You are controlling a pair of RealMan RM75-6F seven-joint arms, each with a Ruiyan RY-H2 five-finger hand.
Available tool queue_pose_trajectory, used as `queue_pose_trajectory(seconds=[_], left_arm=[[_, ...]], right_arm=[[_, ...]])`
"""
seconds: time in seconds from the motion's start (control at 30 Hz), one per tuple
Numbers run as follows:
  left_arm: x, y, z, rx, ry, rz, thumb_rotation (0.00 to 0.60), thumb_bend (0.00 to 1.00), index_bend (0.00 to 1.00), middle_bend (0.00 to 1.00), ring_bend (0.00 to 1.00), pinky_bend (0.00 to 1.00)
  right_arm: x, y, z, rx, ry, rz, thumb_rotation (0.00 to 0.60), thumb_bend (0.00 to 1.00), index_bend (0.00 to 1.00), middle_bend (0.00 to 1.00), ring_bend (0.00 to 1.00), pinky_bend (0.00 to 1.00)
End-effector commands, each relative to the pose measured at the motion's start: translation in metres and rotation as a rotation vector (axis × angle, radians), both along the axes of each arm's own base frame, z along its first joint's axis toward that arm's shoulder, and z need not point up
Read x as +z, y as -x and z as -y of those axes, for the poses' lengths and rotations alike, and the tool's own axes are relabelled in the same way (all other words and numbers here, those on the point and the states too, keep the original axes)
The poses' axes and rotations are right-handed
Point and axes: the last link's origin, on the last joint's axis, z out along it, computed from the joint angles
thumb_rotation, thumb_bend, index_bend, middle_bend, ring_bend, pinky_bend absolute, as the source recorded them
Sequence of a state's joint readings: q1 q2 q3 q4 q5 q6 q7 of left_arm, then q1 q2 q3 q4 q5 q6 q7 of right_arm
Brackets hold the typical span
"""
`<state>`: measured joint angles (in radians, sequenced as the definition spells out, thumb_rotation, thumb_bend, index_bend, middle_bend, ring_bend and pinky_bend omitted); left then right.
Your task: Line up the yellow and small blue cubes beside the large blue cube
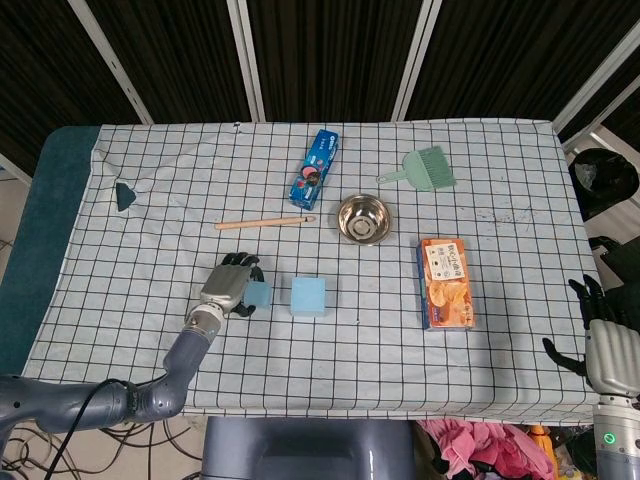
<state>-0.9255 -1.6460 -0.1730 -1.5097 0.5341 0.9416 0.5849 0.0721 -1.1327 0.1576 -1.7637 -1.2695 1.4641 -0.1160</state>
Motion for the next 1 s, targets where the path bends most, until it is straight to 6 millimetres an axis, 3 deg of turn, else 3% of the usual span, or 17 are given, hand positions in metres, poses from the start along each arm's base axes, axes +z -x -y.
queue_pose_trajectory(seconds=[0.03, 0.73, 1.0], left_arm=[[-0.0002, -0.001, 0.0005, -0.002, 0.001, 0.001, 0.6, 0.29, 0.48, 0.13, 0.0, 0.0], [0.0003, -0.0013, 0.0017, -0.005, -0.004, -0.001, 0.6, 0.29, 0.48, 0.13, 0.0, 0.0], [0.0006, -0.0102, 0.0037, -0.022, -0.016, 0.012, 0.6, 0.3, 0.48, 0.13, 0.0, 0.0]], right_arm=[[-0.0003, -0.0001, 0.0, 0.0, -0.002, 0.0, 0.6, 0.19, 0.1, 0.02, 0.17, 0.12], [0.0012, -0.0011, -0.0004, 0.004, 0.005, 0.004, 0.6, 0.19, 0.1, 0.02, 0.17, 0.12], [0.0029, -0.0007, -0.0008, 0.004, 0.011, 0.008, 0.6, 0.19, 0.1, 0.02, 0.17, 0.12]])
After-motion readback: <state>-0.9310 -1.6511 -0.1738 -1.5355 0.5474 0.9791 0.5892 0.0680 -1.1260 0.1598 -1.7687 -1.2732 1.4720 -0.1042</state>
